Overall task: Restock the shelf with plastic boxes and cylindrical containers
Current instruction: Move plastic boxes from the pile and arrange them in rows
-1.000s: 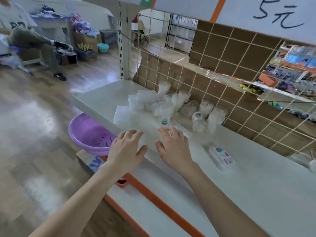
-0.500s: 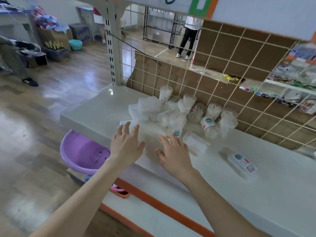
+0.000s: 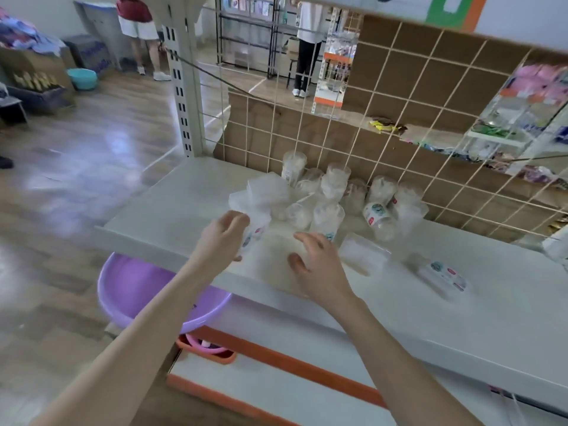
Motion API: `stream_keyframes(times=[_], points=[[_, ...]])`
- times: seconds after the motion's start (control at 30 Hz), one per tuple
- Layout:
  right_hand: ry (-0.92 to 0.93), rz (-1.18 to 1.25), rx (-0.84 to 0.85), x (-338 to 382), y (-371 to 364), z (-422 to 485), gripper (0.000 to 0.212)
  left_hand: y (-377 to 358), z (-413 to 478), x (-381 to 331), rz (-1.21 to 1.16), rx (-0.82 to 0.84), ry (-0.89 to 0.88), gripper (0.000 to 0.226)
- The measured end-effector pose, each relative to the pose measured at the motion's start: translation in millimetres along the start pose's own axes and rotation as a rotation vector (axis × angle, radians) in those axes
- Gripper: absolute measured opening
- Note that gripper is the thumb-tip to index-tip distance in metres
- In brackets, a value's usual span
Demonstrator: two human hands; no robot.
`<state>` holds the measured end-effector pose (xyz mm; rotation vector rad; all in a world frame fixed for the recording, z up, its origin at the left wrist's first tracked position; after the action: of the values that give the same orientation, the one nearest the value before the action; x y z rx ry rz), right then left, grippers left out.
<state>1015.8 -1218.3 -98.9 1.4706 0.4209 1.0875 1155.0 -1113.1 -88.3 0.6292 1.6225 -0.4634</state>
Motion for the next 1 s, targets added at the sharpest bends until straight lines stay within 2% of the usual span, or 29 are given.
stream_keyframes(times=[0.07, 0.13, 0.37, 0.57, 0.7, 0.83, 0.87, 1.0], points=[[-0.009, 0.113, -0.033, 4, 9, -2, 0.043, -5, -2, -3, -0.319, 0.099, 0.219, 0.029], [0.016, 0.161, -0.077, 6, 17, -4, 0.047, -10, -6, -4, -0.456, 0.184, 0.316, 0.042], [0.097, 0.146, -0.12, 9, 38, -20, 0.061, -35, -16, -3, -0.413, 0.341, 0.34, 0.062], [0.145, 0.074, -0.064, 3, 45, -38, 0.074, -60, -22, 2, -0.322, 0.445, 0.321, 0.07], [0.078, -0.009, -0.105, -12, 52, -51, 0.073, -78, -30, 3, -0.261, 0.537, 0.216, 0.062], [-0.025, -0.066, -0.139, -35, 59, -67, 0.071, -104, -37, 2, -0.104, 0.509, 0.065, 0.017], [-0.067, -0.067, -0.157, -44, 63, -74, 0.07, -116, -39, 1, -0.044, 0.517, 0.014, 0.012], [-0.217, -0.074, -0.214, -77, 77, -100, 0.065, -160, -49, 1, 0.056, 0.617, -0.177, 0.016]])
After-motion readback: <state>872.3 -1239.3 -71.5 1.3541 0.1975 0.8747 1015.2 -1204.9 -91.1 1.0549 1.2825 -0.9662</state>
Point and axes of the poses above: each hand's wrist, its own z-axis towards the middle knuckle, its own y-axis out of the back of the hand, x = y × z, the point moved 3 cm from there along z, towards the middle knuckle, and after that the axes turned 11 degrees about -z, right-handed, at the moved point
